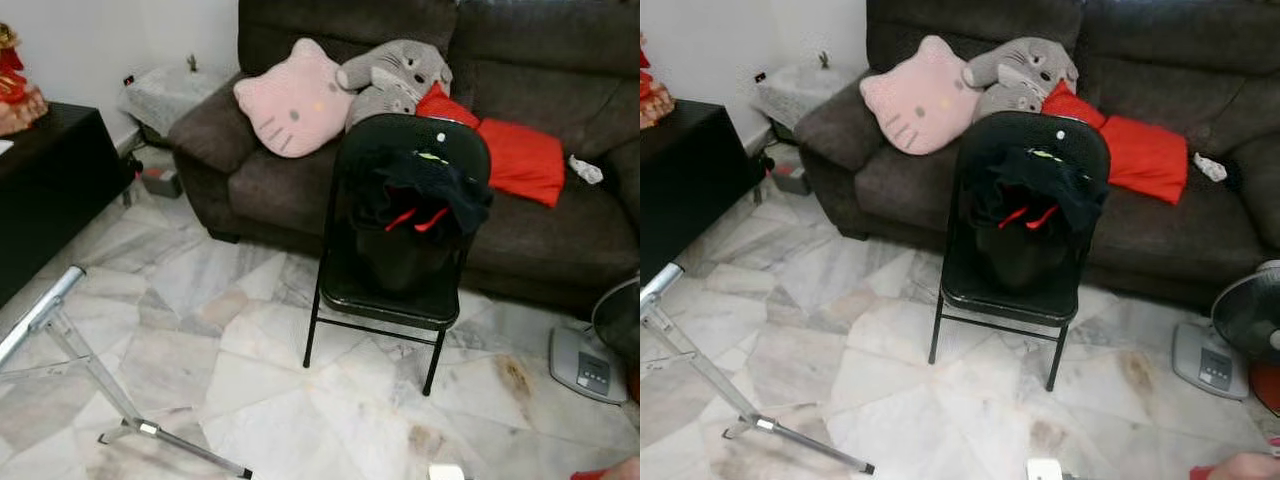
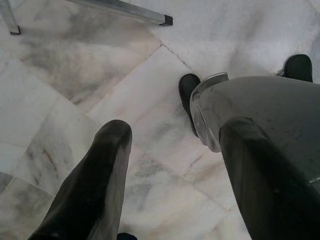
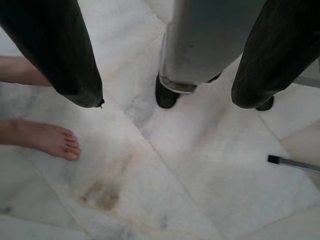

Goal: Hang hanger

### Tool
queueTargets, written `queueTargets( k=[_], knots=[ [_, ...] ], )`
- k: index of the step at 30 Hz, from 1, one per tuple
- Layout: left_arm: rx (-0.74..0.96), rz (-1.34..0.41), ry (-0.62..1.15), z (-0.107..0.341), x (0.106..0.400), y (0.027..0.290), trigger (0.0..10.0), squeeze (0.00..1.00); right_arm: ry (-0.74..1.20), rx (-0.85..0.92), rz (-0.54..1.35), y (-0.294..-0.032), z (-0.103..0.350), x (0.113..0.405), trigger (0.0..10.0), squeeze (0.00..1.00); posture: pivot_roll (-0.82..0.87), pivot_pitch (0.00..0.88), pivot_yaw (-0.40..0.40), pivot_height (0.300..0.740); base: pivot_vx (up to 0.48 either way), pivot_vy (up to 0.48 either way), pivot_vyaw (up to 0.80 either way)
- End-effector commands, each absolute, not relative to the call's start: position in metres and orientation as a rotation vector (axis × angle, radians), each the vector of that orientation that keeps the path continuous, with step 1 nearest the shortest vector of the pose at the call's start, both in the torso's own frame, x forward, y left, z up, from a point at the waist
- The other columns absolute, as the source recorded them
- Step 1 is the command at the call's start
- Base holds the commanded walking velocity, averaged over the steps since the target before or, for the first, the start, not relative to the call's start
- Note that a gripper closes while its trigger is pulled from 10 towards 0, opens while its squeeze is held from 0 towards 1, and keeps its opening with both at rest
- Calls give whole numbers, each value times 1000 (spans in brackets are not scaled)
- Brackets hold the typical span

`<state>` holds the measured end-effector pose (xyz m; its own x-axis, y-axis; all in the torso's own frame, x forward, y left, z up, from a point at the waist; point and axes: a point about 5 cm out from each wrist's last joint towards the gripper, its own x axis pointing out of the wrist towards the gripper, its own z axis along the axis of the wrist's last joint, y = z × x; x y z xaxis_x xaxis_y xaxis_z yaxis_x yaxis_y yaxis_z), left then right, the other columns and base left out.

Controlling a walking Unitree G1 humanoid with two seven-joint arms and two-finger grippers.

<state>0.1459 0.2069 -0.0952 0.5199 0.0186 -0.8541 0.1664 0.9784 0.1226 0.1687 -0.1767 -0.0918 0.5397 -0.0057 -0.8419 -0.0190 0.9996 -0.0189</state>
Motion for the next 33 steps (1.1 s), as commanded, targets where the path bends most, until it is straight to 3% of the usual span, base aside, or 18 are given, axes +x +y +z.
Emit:
queueTargets(
  k=[1,18,29,33],
  knots=[
    [175,-125,1083,-103,130,198,10000,0,1010,-17,6,-175,-93,167,10000,0,-13,103,-45,740,0,0,0],
    [194,-146,1084,-103,131,197,10000,0,1008,-15,4,-175,-93,167,10000,0,-14,94,-43,740,0,0,0],
    [194,-143,1084,-103,131,198,10000,0,1008,-12,-7,-175,-93,167,10000,0,-14,96,-43,740,0,-314,0],
    [184,-131,1085,-103,130,198,10000,0,1012,-11,-10,-175,-93,167,10000,0,-14,97,-43,740,0,-79,-673]
  ],
)
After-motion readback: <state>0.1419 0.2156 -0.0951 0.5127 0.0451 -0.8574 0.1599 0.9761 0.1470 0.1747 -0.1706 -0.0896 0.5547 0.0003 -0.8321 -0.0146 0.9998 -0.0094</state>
